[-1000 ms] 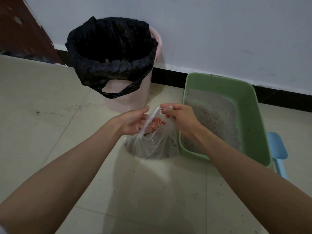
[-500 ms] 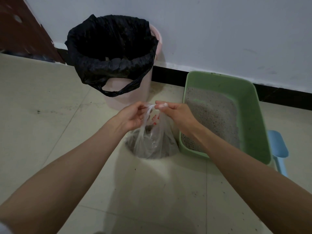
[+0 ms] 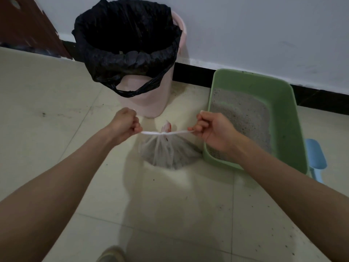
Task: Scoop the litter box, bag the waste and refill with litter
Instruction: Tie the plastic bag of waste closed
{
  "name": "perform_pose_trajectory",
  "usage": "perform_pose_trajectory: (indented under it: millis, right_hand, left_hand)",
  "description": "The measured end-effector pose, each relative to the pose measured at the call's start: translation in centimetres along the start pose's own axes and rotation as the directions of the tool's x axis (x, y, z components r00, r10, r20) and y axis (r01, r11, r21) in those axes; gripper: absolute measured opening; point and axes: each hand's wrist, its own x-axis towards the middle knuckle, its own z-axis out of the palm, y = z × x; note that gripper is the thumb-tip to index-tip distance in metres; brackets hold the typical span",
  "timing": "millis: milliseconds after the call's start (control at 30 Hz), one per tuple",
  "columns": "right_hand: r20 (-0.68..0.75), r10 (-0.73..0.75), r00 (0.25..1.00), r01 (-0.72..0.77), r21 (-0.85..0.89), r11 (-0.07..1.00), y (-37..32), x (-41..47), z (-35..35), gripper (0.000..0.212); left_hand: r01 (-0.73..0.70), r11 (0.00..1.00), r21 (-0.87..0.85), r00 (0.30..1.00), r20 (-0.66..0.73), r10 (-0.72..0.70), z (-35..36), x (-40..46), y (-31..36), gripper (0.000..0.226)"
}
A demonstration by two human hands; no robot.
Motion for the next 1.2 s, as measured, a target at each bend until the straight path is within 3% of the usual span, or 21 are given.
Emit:
perform_pose_trajectory:
  millis: [133,367,567,633,700,767,833,900,967,1067,1200]
  right_hand:
    - [-0.029,0.059,0.998,-0.056,0.103,0.993,0.5,0.2,1.4,0.036]
    - [-0.254,0.194,0.948,-0.165,0.129,0.978,4.7,2.6,1.7,0.041]
    - [-0.422,0.228,0.878,-0.174,0.163,0.971,5.1,4.1,0.8,0.038]
    - [-0.428,0.209,0.879,-0.169,0.129,0.977,5.0,4.2,1.2,0.037]
    - [-0.384,0.168,0.908,-0.163,0.046,0.986,4.5,3.8,1.5,0.037]
    - [-0.31,0.097,0.946,-0.125,-0.071,0.99,3.4,3.4,1.8,0.035]
    - [-0.241,0.008,0.971,-0.062,-0.218,0.974,1.9,2.9,2.7,0.027]
    - [-0.191,-0.128,0.973,0.036,-0.423,0.906,0.5,2.7,4.3,0.011]
    - [-0.127,-0.263,0.956,0.138,-0.6,0.788,-0.4,2.7,6.0,0.017]
    - [0.014,-0.359,0.933,0.268,-0.692,0.671,-0.9,2.4,7.5,0.013]
    - [0.074,-0.361,0.93,0.314,-0.671,0.671,-0.8,2.1,7.4,0.01]
  left_hand:
    - [0.052,0.998,-0.047,0.997,-0.052,-0.055,-2.8,-0.5,0.3,0.032]
    - [0.104,0.993,-0.062,0.933,-0.341,-0.119,-9.5,-1.0,-3.5,0.034]
    - [0.101,0.986,0.13,0.917,-0.397,-0.041,-10.8,-0.7,-4.9,0.032]
    - [0.12,0.96,0.252,0.908,-0.419,-0.003,-10.8,-0.6,-4.7,0.03]
    - [0.081,0.895,0.439,0.896,-0.424,0.127,-10.0,-0.5,-3.4,0.027]
    - [-0.023,0.802,0.597,0.9,-0.337,0.277,-8.2,-0.8,-1.4,0.02]
    - [-0.135,0.749,0.649,0.929,-0.181,0.323,-5.8,-1.5,0.2,0.012]
    - [-0.204,0.728,0.654,0.958,-0.022,0.287,-3.3,-2.4,1.6,0.014]
    - [-0.23,0.653,0.722,0.973,0.149,0.177,-1.2,-3.4,2.7,0.026]
    - [-0.28,0.539,0.795,0.95,0.31,0.035,1.2,-4.1,2.8,0.024]
    - [-0.285,0.715,0.639,0.944,0.315,0.094,2.0,-3.9,2.4,0.014]
